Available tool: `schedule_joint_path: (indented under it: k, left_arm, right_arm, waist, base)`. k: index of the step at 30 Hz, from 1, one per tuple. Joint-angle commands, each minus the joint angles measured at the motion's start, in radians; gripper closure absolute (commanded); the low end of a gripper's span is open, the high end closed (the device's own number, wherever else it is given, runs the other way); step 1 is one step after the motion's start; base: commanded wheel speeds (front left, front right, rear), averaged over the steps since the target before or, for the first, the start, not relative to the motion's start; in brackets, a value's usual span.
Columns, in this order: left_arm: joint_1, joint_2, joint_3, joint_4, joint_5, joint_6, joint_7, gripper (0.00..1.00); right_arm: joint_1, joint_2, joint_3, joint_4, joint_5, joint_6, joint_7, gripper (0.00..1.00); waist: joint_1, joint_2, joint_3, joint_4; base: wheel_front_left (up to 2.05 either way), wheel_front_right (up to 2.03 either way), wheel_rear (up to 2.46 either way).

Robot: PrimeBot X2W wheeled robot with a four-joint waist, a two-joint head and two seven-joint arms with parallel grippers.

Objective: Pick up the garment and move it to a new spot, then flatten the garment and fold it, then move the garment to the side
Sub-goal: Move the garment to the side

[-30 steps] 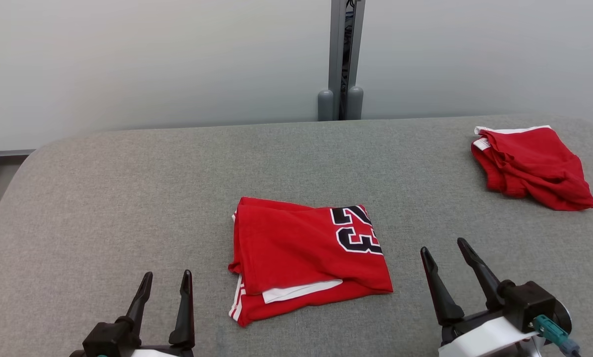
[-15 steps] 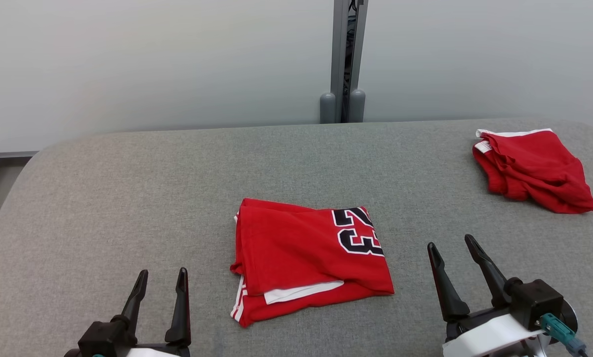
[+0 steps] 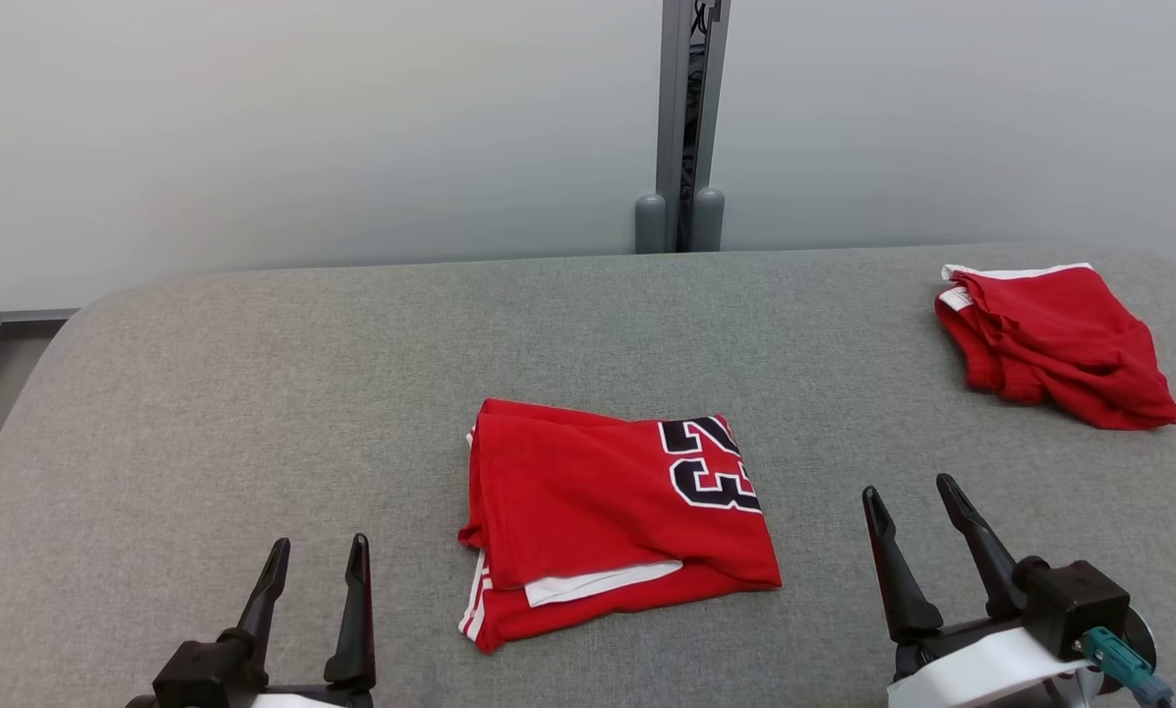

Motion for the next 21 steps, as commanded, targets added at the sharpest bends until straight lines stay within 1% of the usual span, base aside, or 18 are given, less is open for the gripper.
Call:
schedule_joint_path:
  k: [1,9,12,15,16,21]
  left_arm:
    - [-0.002,0.004,0.006,-0.001,0.008,0.001,-0.004,0.0]
    - [0.001,0.004,0.002,0.002,0.009,0.001,-0.004,0.0]
    - [-0.002,0.004,-0.001,0.002,0.006,0.001,-0.004,0.0]
    - [-0.011,0.004,-0.005,0.001,0.001,0.002,-0.004,0.0]
    - [-0.011,0.004,-0.005,0.001,0.001,0.002,-0.004,0.0]
    - [-0.027,0.004,-0.027,-0.002,0.001,0.001,-0.004,0.0]
  right_arm:
    - [0.007,0.002,-0.003,-0.001,0.005,0.0,-0.006,0.0]
    - [0.005,0.003,-0.005,0.008,0.008,0.0,-0.005,0.0]
    - [-0.009,0.008,-0.004,0.025,0.03,0.0,-0.006,0.0]
    - [-0.035,0.013,0.003,0.065,0.081,0.0,-0.005,0.0]
    - [-0.035,0.013,0.003,0.065,0.081,0.0,-0.005,0.0]
    - [-0.128,0.007,0.073,0.215,0.225,0.0,-0.006,0.0]
  waist:
    - [0.0,0.0,-0.002,0.001]
    - [0.0,0.0,-0.002,0.005]
    - [0.0,0.0,0.003,0.008]
    - [0.0,0.0,0.015,0.013]
    - [0.0,0.0,0.015,0.013]
    - [0.0,0.0,0.042,0.037]
  base:
    - [0.0,0.0,0.0]
    - [0.0,0.0,0.0]
    - [0.0,0.0,0.0]
    - [0.0,0.0,0.0]
    - [0.0,0.0,0.0]
    - [0.0,0.0,0.0]
